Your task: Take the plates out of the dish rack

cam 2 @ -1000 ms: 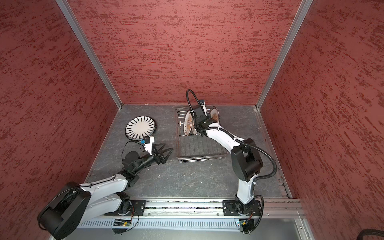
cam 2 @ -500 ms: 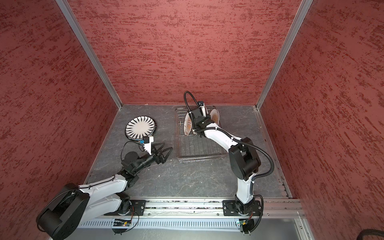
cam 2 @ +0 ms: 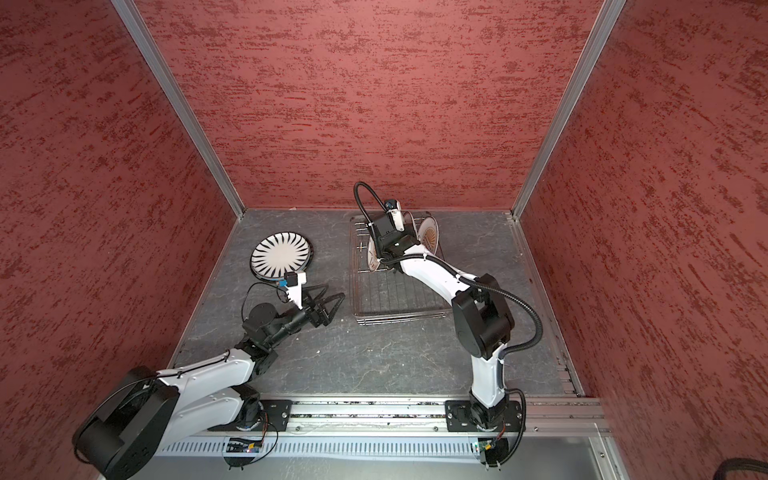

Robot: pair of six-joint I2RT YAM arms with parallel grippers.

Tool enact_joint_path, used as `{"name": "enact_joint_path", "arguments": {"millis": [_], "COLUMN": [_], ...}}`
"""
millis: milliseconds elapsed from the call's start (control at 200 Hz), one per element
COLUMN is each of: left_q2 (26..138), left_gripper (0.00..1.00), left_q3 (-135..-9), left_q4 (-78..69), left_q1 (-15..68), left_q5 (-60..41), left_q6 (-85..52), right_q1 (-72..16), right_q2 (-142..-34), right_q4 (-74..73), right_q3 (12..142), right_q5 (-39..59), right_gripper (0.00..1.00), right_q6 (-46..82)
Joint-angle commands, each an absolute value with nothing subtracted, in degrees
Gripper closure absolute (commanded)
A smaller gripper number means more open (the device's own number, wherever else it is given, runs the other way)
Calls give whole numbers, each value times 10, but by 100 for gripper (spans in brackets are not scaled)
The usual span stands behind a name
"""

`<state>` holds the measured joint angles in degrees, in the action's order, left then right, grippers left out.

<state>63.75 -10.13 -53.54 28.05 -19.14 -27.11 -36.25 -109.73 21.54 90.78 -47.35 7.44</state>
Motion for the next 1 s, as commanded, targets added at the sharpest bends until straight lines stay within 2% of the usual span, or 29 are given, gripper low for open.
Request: {"name": "enact_joint_path", "arguments": {"millis": [0, 556, 997], "left_q2": [630, 609, 602], "left_gripper": [0, 1, 1], "left_q3": [-102, -91, -80], "left_q4": [-531, -533, -547], "left_q1": [284, 285, 285], "left_q5": [-185, -185, -168], "left_q6": [-262, -266, -276], "right_q1": [-372, -399, -454], "right_q2": [-1068, -984, -906], "right_q4": [172, 101, -1], "right_q3": [933, 880, 810], "right_q5": [-532, -606, -688], "right_gripper": [100, 100, 100], "right_q6": [41, -12, -89]}}
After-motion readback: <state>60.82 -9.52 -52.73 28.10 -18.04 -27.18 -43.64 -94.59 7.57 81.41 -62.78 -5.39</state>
